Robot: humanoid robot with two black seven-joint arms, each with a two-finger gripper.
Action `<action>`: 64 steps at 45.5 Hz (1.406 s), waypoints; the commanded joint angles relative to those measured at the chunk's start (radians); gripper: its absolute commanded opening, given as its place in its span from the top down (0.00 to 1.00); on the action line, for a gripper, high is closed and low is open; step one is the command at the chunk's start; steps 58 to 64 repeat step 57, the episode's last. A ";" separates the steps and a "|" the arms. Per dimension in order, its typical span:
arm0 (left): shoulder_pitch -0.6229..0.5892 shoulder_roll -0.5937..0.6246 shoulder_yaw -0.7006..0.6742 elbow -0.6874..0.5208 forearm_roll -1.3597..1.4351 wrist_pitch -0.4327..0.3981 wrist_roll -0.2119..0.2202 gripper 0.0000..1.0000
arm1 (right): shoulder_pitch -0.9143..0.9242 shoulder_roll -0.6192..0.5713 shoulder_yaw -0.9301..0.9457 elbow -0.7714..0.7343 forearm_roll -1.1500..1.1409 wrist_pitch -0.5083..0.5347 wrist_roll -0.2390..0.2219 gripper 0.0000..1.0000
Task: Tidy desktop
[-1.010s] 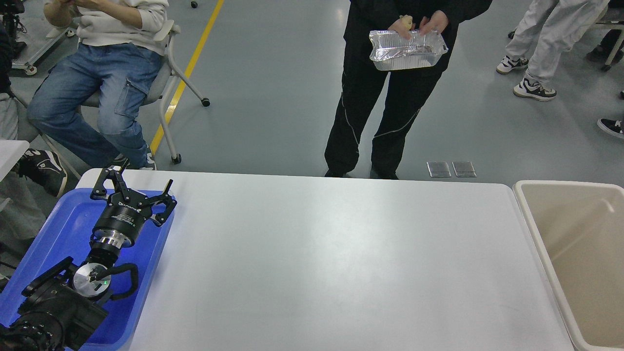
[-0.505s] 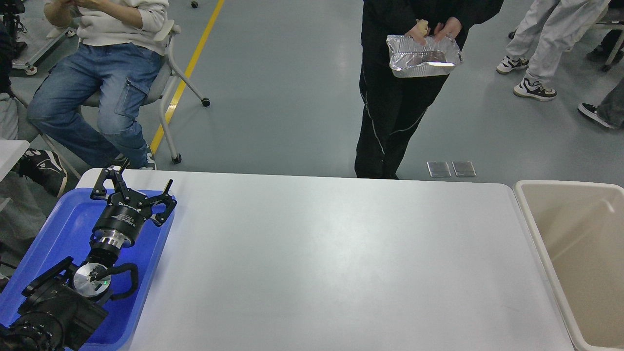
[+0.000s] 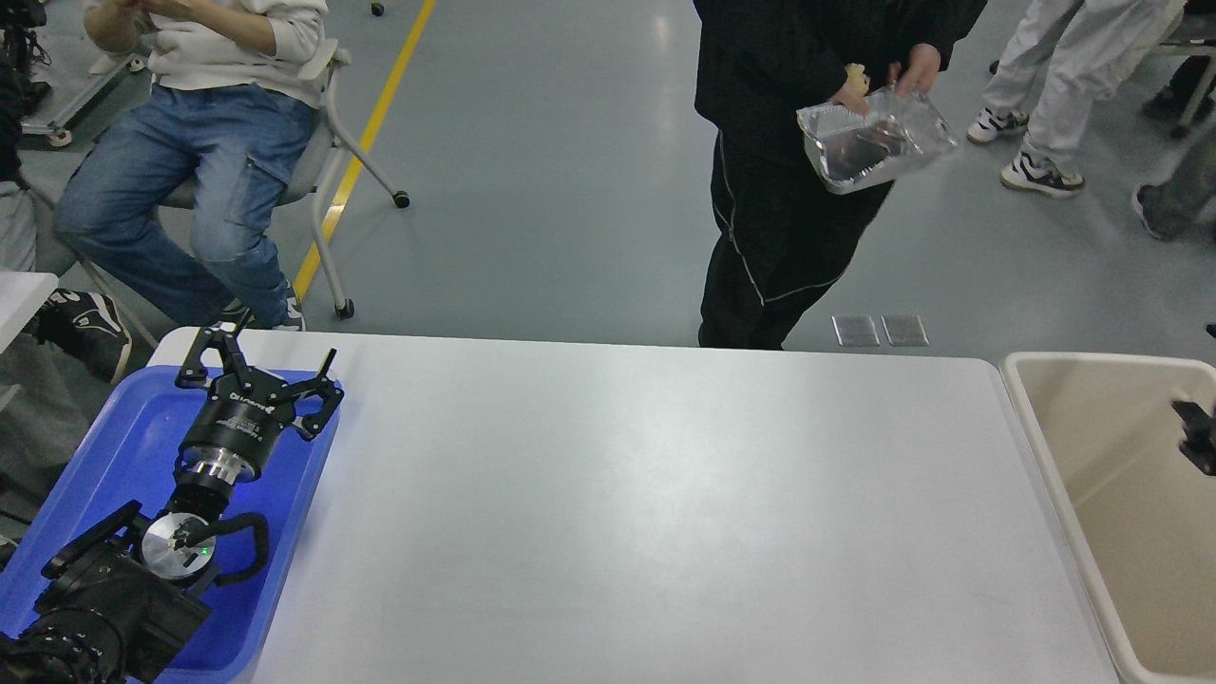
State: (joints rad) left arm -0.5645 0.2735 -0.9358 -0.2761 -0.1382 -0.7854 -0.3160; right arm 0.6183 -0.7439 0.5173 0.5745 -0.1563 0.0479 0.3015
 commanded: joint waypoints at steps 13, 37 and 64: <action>0.000 0.000 0.000 0.000 0.000 0.000 0.000 0.00 | -0.081 0.104 0.187 0.280 -0.011 -0.002 0.242 0.00; 0.000 0.000 0.000 0.000 0.000 0.000 0.000 0.00 | -0.160 0.323 0.280 0.251 -0.008 -0.019 0.340 0.00; 0.000 0.000 0.000 0.000 0.000 0.000 0.000 0.00 | -0.187 0.354 0.268 0.249 -0.008 -0.017 0.346 0.00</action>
